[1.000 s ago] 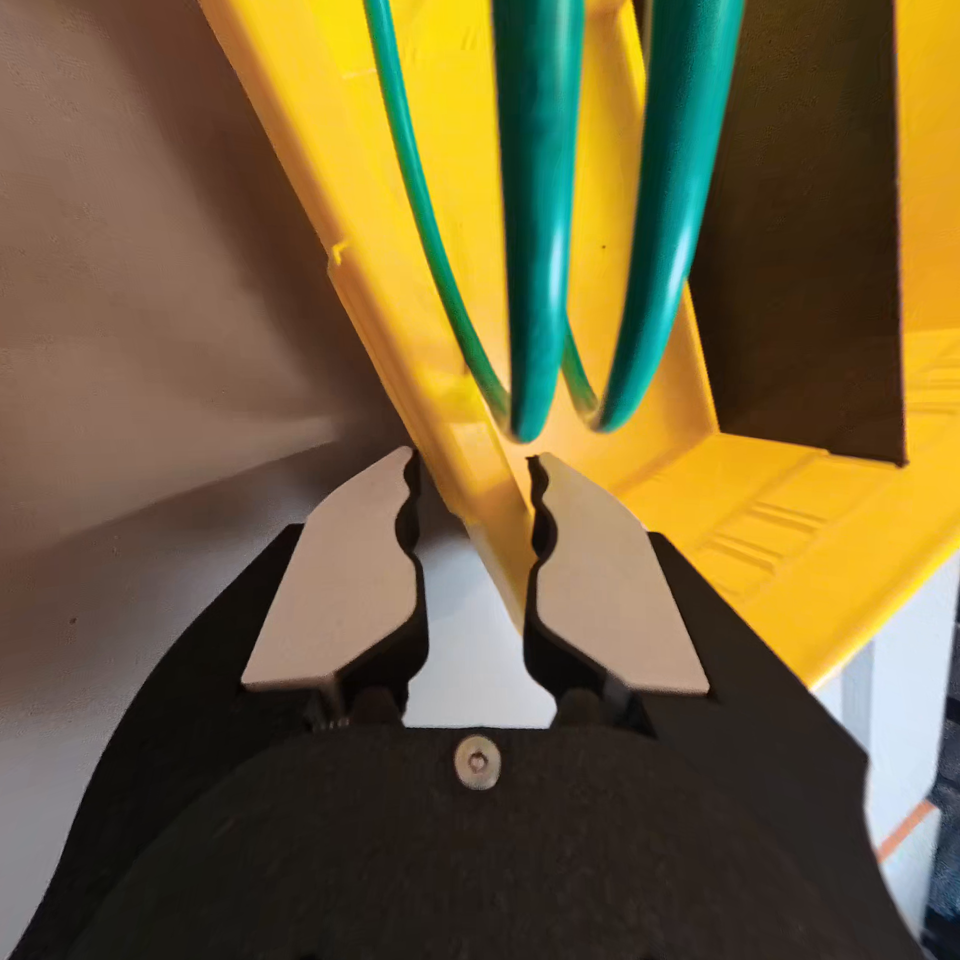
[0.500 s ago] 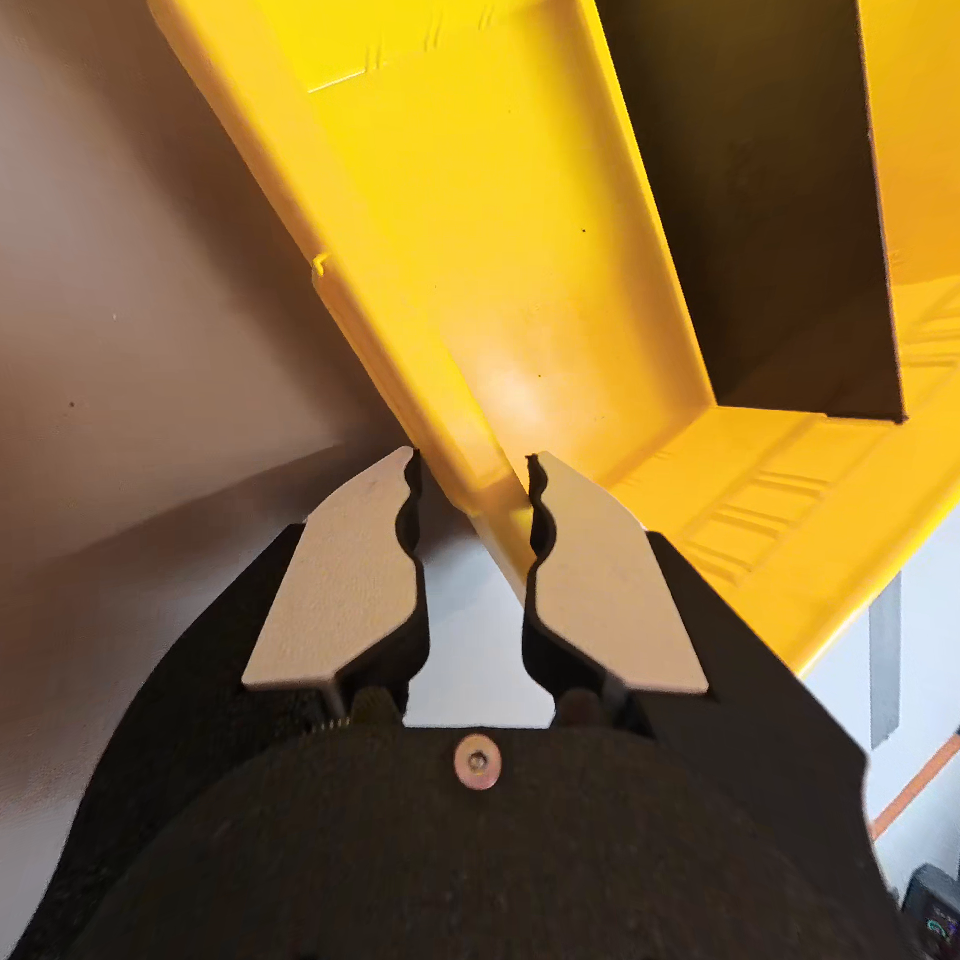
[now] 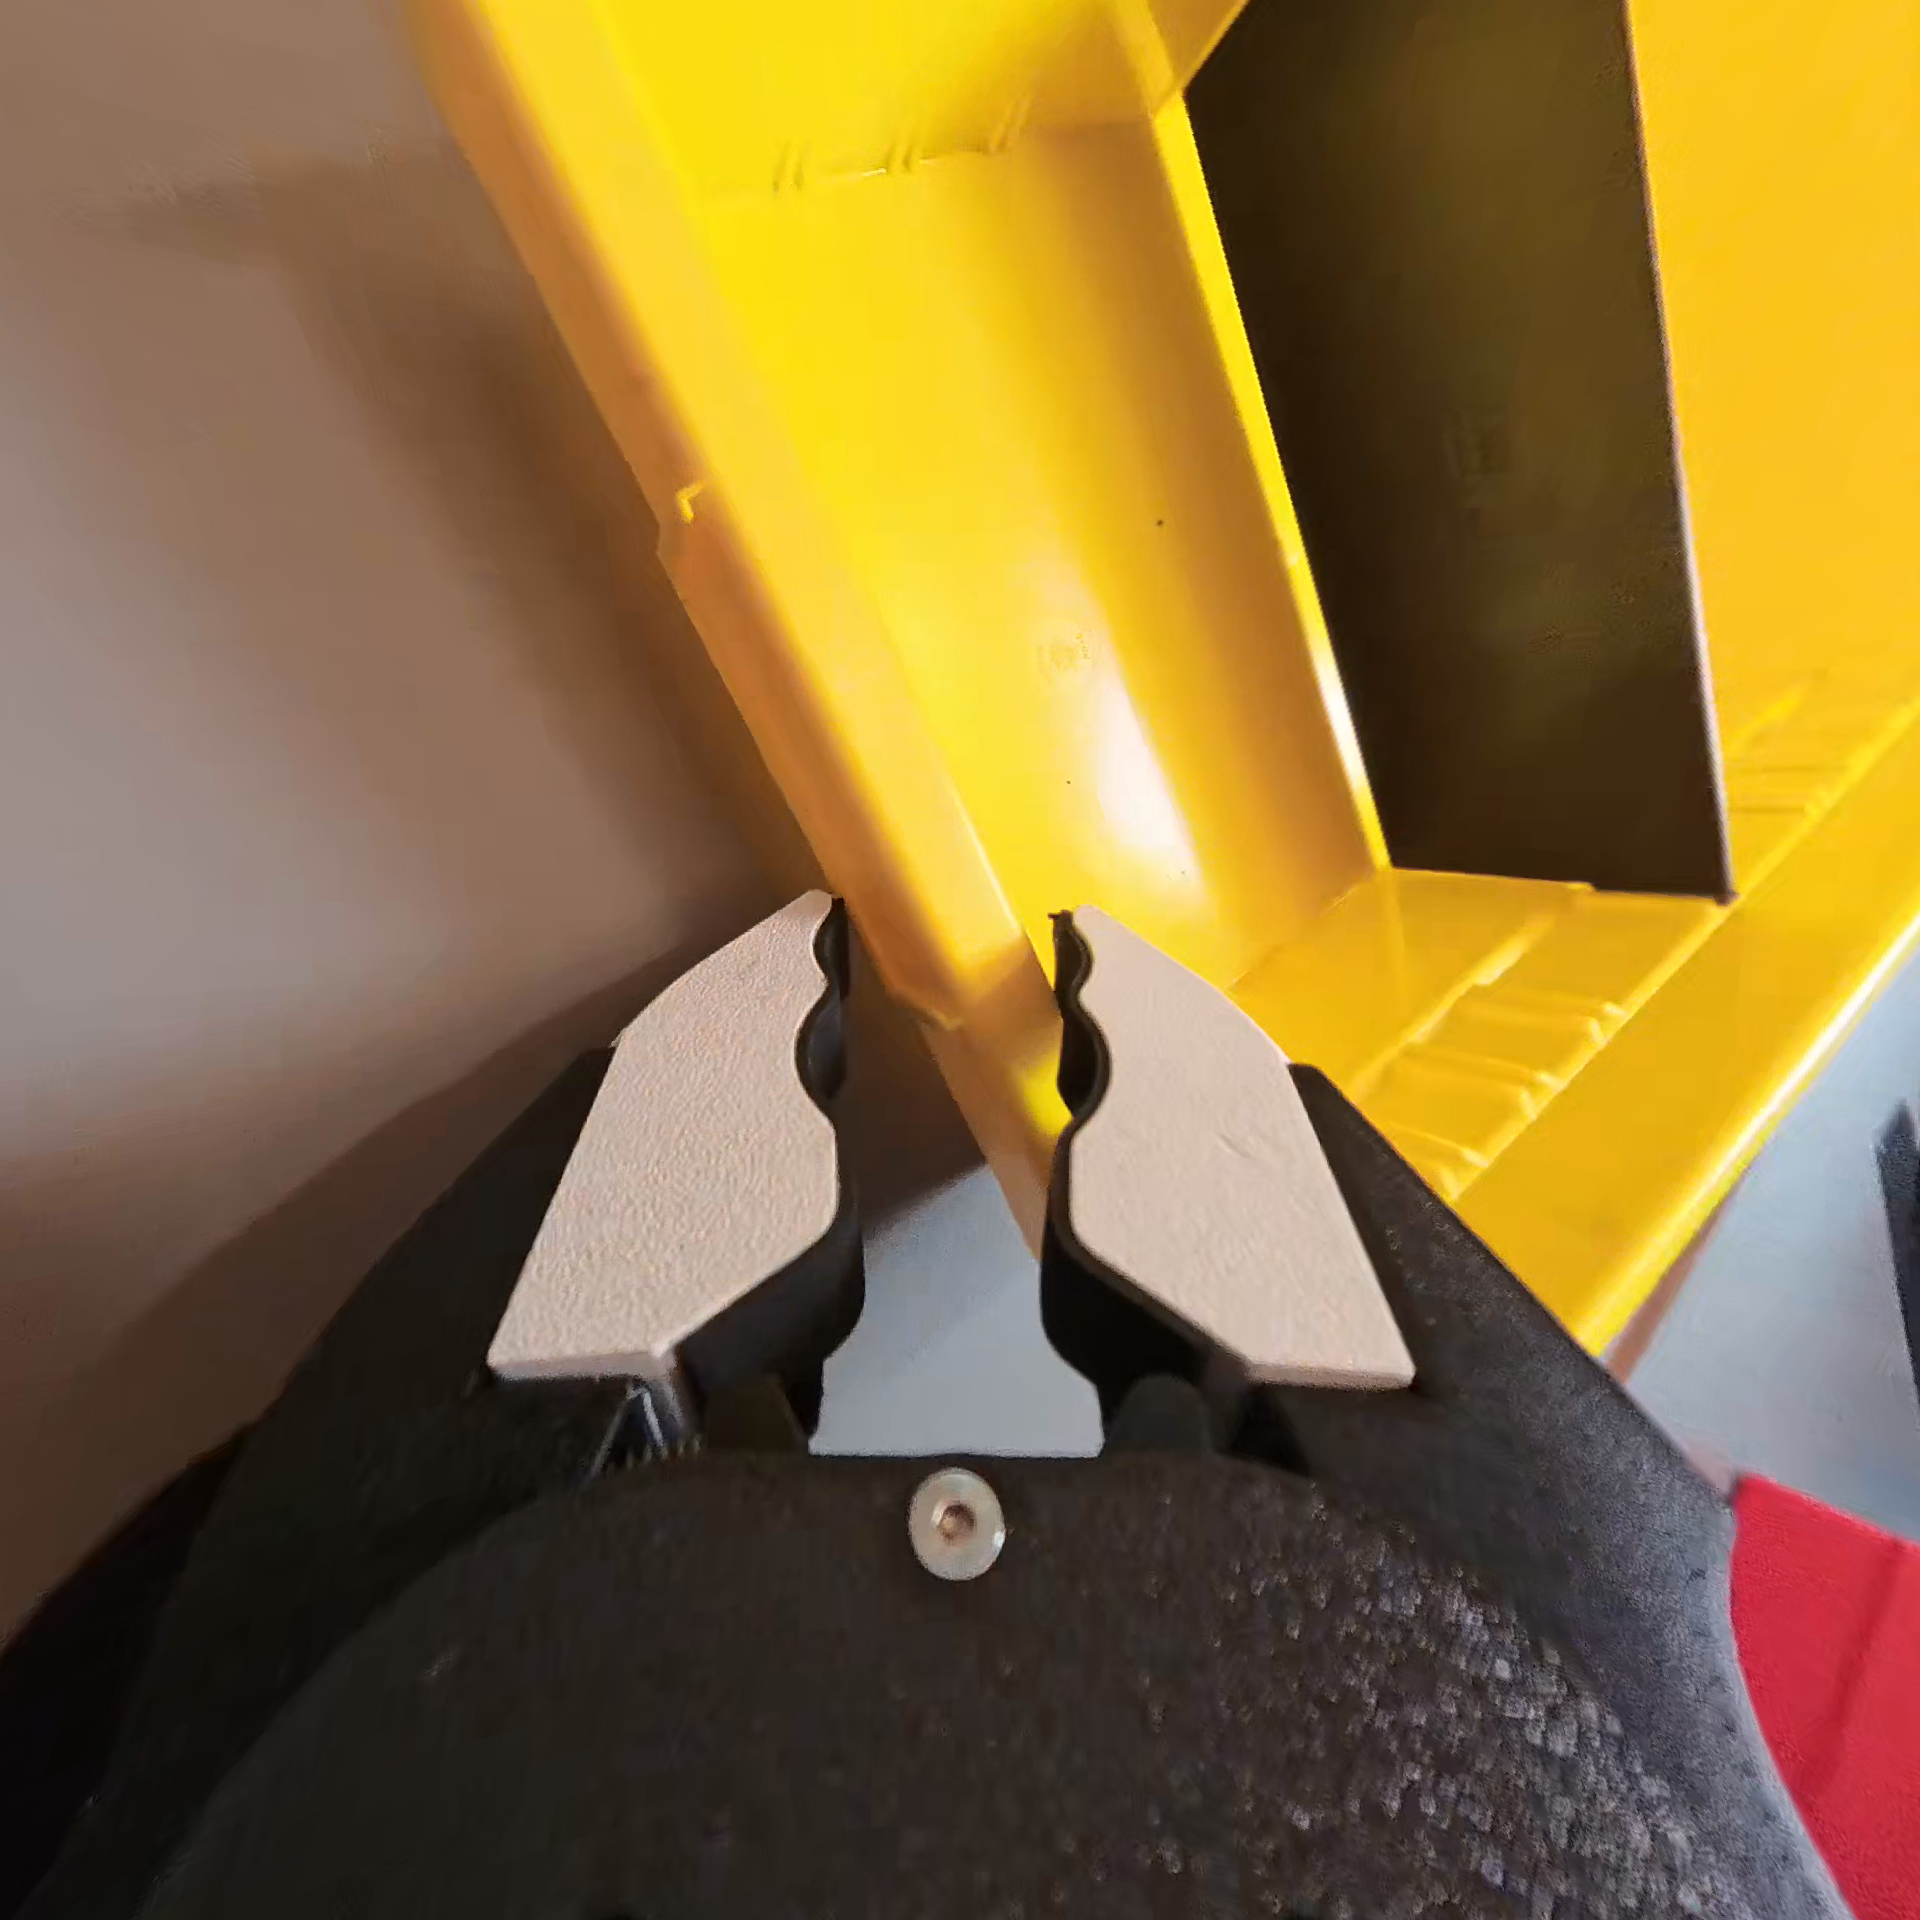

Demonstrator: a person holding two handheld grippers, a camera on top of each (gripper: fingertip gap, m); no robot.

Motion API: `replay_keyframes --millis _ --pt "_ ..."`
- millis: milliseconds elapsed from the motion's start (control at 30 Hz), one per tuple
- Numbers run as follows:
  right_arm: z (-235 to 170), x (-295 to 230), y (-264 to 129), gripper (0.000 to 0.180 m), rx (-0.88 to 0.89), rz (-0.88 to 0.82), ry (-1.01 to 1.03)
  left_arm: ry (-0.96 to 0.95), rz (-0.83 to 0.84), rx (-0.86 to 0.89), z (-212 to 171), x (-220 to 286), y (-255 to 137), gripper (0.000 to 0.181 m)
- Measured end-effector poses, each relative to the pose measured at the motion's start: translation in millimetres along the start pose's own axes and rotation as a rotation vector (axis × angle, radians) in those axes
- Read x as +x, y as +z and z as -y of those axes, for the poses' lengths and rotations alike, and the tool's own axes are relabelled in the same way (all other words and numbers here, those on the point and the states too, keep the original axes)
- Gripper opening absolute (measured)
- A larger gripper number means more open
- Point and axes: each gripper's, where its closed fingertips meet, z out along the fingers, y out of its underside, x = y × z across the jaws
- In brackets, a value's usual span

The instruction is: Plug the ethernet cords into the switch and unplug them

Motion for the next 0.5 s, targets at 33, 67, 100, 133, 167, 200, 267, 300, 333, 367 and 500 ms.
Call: replay_keyframes --millis 33,67,100,133,167,200,267,300,333,367,500 --pt "-9 9 0 0.037 -0.019 -0.023 0.011 -0.004 0.006 0.007 1 -1 2 0.033" --pt "-17 19 2 0.037 -0.038 -0.041 0.022 -0.006 0.008 0.01 1 -3 2 0.033" --pt "-23 29 4 0.036 -0.051 -0.05 0.034 -0.01 0.005 0.009 1 -4 3 0.033" --pt "-29 39 7 0.036 -0.068 -0.057 0.043 -0.013 0.007 0.009 1 -5 4 0.033" --pt "-33 50 10 0.036 -0.081 -0.068 0.039 -0.016 0.009 0.008 1 -6 5 0.033" --pt "-36 59 15 0.035 -0.086 -0.075 0.024 -0.022 0.011 0.007 2 -7 7 0.033" --pt "-37 76 24 0.034 -0.093 -0.083 0.023 -0.034 0.015 0.006 3 -10 9 0.033" --pt "-37 84 28 0.033 -0.097 -0.089 0.018 -0.037 0.019 0.003 3 -11 11 0.033" --pt "-36 92 33 0.033 -0.1 -0.095 0.018 -0.039 0.025 0.0 4 -13 13 0.033" --pt "-35 99 37 0.033 -0.101 -0.103 0.017 -0.038 0.032 -0.003 5 -15 14 0.033" --pt "-30 117 50 0.033 -0.101 -0.133 0.025 -0.036 0.063 -0.002 6 -25 22 0.034"
